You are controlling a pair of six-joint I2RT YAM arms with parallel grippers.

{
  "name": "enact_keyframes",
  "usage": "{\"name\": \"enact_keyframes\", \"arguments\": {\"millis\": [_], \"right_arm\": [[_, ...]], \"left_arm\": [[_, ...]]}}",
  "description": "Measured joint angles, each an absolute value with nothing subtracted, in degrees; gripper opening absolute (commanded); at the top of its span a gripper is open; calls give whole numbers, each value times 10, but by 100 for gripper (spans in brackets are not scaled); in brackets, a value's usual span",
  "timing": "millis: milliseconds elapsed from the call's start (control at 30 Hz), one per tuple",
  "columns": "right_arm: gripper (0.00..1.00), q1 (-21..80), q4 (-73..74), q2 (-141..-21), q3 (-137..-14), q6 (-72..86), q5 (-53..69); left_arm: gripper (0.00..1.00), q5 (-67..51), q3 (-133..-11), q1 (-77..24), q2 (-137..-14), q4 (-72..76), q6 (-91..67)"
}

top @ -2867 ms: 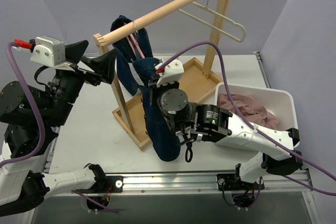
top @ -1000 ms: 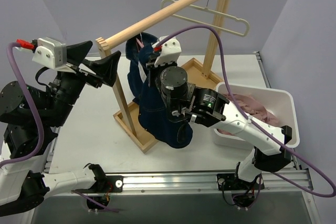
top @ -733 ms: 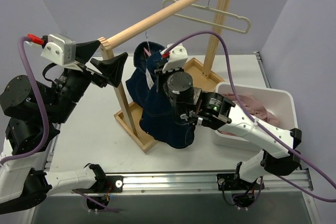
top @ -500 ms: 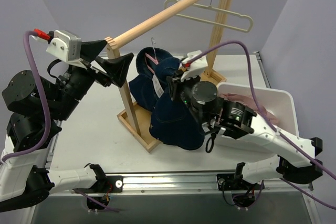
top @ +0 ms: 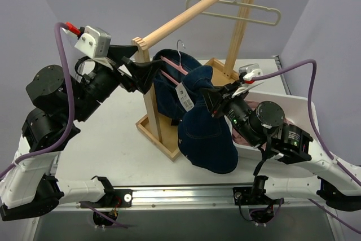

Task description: Remove the skirt from the hanger

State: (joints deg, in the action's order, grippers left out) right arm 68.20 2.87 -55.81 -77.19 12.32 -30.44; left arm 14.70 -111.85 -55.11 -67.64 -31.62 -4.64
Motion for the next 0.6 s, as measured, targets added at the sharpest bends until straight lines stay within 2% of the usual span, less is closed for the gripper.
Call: {"name": "enact_keyframes", "arguments": {"millis": [233,400,600], "right_arm": [[0,682,23,-555,-745,135,-307],[0,683,20,-555,-743,139,-308],[0,691,19,-570,-754,139,-315]], "left_arm": [[89,144,-1082,-552,-670,-310,-53],[89,187,-1045,-552,-676,-301,-46],[96,260,-992,-545,-699,-271,-38]]}}
